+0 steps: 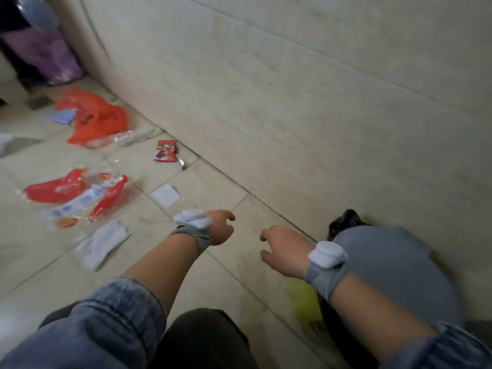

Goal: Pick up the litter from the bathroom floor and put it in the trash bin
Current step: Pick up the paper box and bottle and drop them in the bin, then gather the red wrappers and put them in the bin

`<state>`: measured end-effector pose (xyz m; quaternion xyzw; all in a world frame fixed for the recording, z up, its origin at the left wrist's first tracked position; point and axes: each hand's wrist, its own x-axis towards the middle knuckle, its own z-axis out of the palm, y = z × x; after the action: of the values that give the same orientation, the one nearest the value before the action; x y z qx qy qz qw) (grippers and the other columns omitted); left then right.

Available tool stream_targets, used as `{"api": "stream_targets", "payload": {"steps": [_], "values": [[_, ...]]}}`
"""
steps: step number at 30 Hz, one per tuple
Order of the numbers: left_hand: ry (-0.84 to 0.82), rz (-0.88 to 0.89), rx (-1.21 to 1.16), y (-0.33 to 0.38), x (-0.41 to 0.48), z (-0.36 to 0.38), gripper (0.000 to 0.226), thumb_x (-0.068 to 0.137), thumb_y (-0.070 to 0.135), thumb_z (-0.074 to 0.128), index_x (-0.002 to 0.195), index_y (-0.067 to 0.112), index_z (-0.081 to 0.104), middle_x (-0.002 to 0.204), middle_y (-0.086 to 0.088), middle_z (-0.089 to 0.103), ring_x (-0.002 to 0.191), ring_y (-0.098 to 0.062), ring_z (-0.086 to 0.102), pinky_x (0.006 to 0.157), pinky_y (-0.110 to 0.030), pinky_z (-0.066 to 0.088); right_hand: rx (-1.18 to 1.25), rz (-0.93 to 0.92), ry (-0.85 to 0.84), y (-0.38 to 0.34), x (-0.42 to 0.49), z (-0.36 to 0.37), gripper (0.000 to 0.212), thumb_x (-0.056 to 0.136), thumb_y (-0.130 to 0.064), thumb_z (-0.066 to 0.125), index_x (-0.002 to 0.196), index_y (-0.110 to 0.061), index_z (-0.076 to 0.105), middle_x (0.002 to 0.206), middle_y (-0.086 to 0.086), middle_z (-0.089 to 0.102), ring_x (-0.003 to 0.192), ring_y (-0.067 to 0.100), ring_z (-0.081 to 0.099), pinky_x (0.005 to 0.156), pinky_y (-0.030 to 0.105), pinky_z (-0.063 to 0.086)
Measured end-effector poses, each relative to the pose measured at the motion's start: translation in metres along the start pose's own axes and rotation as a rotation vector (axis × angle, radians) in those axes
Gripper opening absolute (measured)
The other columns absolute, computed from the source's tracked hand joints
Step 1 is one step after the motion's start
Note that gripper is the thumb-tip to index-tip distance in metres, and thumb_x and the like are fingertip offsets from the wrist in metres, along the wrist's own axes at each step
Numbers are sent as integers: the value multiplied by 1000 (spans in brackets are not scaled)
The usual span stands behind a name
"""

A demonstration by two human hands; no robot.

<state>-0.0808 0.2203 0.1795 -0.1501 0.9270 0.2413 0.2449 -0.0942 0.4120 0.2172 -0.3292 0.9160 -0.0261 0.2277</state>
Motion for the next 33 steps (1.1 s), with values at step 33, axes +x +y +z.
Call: {"api": "stream_targets", "payload": {"steps": [33], "values": [[243, -196, 8, -448, 142, 56, 37, 94, 37, 39, 130, 32, 42, 124, 4, 48, 114, -19, 46, 87, -31, 44, -2, 116, 63, -196, 493, 203, 56, 86, -33, 49, 138, -36, 29, 146, 6, 28, 131, 29, 28, 99, 44, 32]]}}
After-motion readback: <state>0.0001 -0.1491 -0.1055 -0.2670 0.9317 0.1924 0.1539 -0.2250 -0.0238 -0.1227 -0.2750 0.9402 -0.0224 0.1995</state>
